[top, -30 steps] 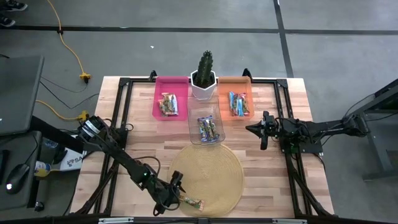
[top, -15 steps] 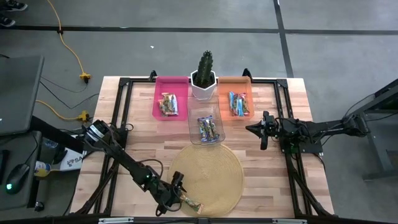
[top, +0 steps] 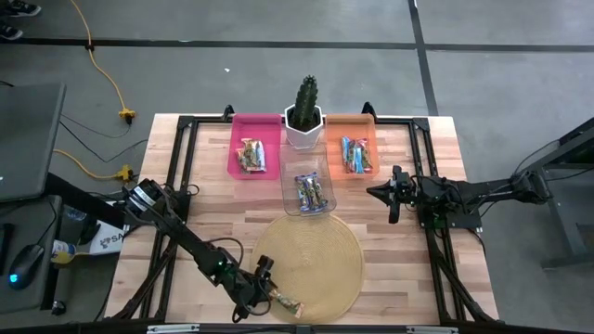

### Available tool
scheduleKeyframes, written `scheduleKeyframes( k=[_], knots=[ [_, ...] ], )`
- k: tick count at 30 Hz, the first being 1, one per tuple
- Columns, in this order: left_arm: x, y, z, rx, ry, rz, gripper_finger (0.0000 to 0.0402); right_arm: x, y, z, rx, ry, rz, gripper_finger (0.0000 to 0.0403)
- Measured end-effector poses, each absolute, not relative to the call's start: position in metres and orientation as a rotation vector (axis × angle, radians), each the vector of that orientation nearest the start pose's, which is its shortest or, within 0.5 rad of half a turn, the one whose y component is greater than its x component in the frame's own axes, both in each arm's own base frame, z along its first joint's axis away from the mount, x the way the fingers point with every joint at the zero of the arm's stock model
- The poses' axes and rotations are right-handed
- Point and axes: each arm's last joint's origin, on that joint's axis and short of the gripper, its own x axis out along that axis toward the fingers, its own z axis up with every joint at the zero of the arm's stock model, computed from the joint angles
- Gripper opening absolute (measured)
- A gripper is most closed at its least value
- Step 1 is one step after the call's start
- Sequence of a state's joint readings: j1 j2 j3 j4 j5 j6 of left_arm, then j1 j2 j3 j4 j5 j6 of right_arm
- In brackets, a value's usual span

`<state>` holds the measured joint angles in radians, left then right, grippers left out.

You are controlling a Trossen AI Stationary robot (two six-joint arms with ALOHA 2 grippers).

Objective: Pick and place Granola Bars by type
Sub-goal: Put the yellow granola bar into the pink bin

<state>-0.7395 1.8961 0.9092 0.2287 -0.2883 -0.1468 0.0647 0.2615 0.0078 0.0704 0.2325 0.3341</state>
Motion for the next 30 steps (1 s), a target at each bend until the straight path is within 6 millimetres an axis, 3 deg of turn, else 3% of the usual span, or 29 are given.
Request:
scheduleKeyframes(
  k=[8,20,30],
  knots=[
    [0.27,-0.236,0.117,0.185,0.707,-0.378,0.0135,0.112,0.001,0.151,0.307,0.151,-0.196,0.0],
    [0.272,-0.236,0.12,0.167,0.695,-0.346,0.0128,0.112,0.001,0.151,0.306,0.151,-0.196,0.0],
    [0.288,-0.248,0.147,0.224,0.646,-0.284,0.0128,0.112,0.001,0.151,0.305,0.152,-0.196,0.0]
  ],
)
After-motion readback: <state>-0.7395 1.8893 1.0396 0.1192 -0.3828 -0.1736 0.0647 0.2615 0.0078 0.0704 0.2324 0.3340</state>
